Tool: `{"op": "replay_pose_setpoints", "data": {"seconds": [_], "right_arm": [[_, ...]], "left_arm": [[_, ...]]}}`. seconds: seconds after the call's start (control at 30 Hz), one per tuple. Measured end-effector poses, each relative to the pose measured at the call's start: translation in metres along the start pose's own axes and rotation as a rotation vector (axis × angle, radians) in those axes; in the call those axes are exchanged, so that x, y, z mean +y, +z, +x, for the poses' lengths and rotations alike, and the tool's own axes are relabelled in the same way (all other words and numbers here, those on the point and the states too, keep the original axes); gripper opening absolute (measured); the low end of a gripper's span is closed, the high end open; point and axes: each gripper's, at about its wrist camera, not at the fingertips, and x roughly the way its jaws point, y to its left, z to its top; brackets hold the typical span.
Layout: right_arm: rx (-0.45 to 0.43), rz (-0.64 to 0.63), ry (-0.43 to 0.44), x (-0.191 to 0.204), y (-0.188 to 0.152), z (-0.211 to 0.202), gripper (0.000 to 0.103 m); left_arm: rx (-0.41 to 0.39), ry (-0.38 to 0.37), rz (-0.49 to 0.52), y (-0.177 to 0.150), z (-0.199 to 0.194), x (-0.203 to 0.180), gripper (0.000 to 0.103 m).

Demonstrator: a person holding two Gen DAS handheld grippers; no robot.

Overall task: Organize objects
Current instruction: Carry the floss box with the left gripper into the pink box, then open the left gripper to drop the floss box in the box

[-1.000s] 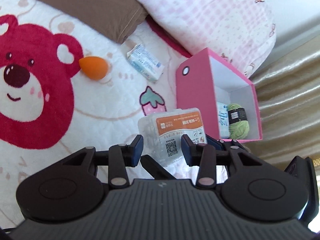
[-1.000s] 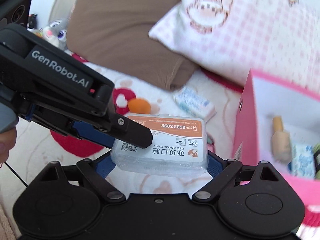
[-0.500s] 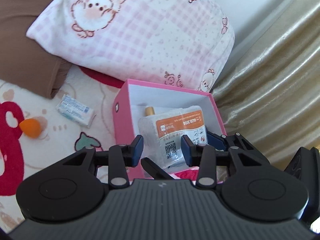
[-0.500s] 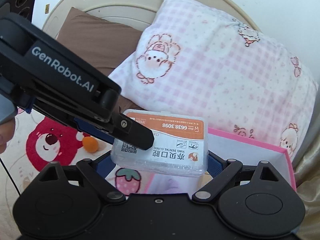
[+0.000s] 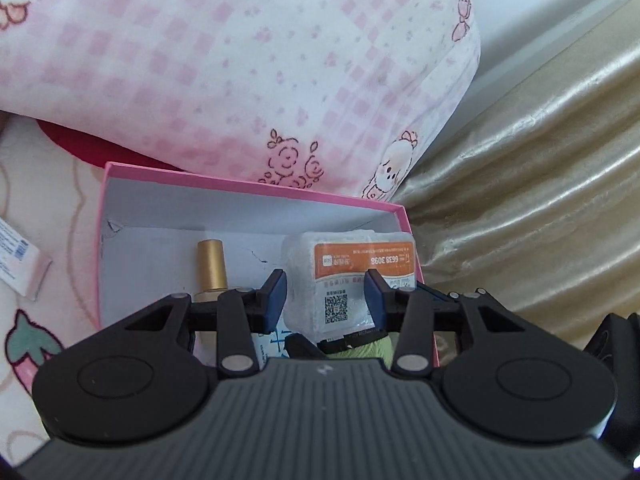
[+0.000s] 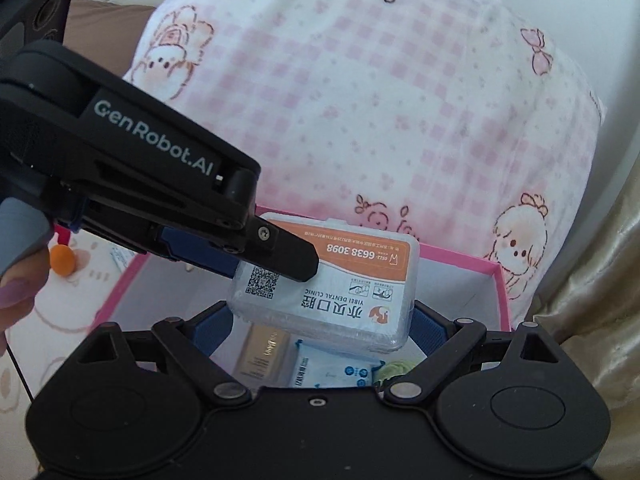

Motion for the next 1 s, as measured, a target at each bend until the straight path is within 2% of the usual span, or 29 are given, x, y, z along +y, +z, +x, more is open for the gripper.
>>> {"op": "replay_pose_setpoints", "data": {"seconds": [0.23, 0.3, 0.47, 0.5, 0.6, 0.83, 0.9, 1.0], "right_arm": [[0.129, -0.024, 0.041, -0.018, -0.002, 0.045, 0.095], [0.163, -0.043, 0.055, -0.02, 0.002, 0.056, 0.096], [0.253, -0.079, 0.07, -0.029, 0.009, 0.082, 0.094], [0.264, -0.084, 0.069, -0.032, 0.01, 0.086, 0.094], [0.302, -0.058, 0.078, -0.039, 0.013, 0.096, 0.094], [0.33, -0.014, 0.041, -0.042, 0.009, 0.108, 0.092], [0.328, -0.012, 0.016, -0.041, 0.008, 0.109, 0.092], [0.312, 0.004, 0.007, -0.038, 0.008, 0.101, 0.092]], "left_arm": [[0.036, 0.034, -0.067, 0.011, 0.046, 0.02, 0.041], [0.03, 0.046, -0.071, 0.015, 0.055, 0.024, 0.04], [0.087, 0.066, -0.086, 0.02, 0.077, 0.029, 0.04], [0.091, 0.074, -0.082, 0.019, 0.08, 0.029, 0.037], [0.093, 0.092, -0.084, 0.018, 0.089, 0.029, 0.036], [0.107, 0.109, -0.092, 0.017, 0.098, 0.028, 0.031], [0.121, 0.144, -0.058, 0.016, 0.092, 0.022, 0.031], [0.094, 0.162, 0.004, 0.017, 0.074, 0.009, 0.032]]}}
